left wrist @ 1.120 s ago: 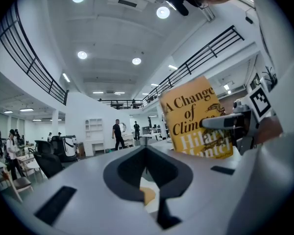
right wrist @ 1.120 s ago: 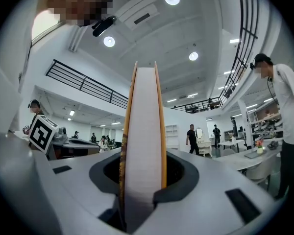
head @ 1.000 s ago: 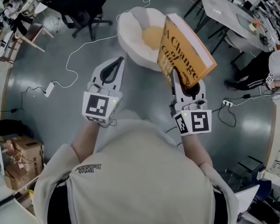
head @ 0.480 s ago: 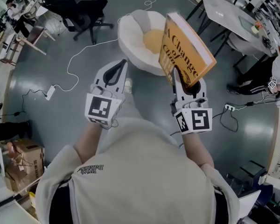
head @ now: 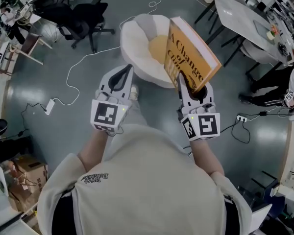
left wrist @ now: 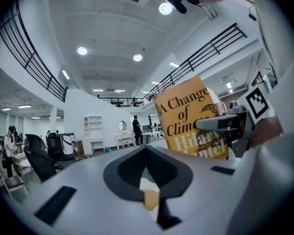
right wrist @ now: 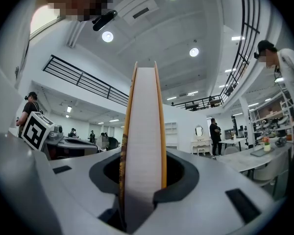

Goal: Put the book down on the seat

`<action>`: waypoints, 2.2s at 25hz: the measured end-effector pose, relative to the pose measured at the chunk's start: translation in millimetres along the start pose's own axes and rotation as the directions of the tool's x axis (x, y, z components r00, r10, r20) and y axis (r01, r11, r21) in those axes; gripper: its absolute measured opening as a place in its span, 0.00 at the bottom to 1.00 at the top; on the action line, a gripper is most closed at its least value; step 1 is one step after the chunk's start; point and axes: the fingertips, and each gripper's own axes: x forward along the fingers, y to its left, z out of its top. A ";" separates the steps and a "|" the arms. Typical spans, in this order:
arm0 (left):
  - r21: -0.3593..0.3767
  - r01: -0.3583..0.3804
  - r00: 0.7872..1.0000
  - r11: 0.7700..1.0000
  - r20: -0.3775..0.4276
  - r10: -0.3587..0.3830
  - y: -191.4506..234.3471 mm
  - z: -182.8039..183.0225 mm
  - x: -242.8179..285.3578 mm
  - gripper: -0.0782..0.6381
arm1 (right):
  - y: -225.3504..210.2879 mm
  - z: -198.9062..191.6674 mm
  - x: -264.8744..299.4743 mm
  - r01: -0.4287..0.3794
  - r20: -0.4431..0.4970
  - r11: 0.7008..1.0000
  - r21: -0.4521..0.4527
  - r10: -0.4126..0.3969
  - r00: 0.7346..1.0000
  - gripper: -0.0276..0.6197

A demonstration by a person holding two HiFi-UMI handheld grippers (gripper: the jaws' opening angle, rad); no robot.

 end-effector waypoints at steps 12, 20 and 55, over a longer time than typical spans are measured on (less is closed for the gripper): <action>-0.012 0.008 1.000 1.000 0.002 -0.008 124.1 -14.8 127.3 0.12 | -40.9 -28.1 163.8 0.049 -0.077 0.999 0.024 -0.047 0.996 0.27; -0.035 0.039 0.999 0.999 -0.031 -0.040 207.8 -39.5 206.7 0.12 | -62.7 -49.9 272.7 0.101 -0.135 0.995 0.017 -0.098 0.986 0.27; -0.100 -0.050 0.985 0.994 -0.171 0.032 358.3 -102.5 334.8 0.12 | -72.5 -119.8 493.9 -0.065 -0.318 0.998 0.007 0.063 0.946 0.27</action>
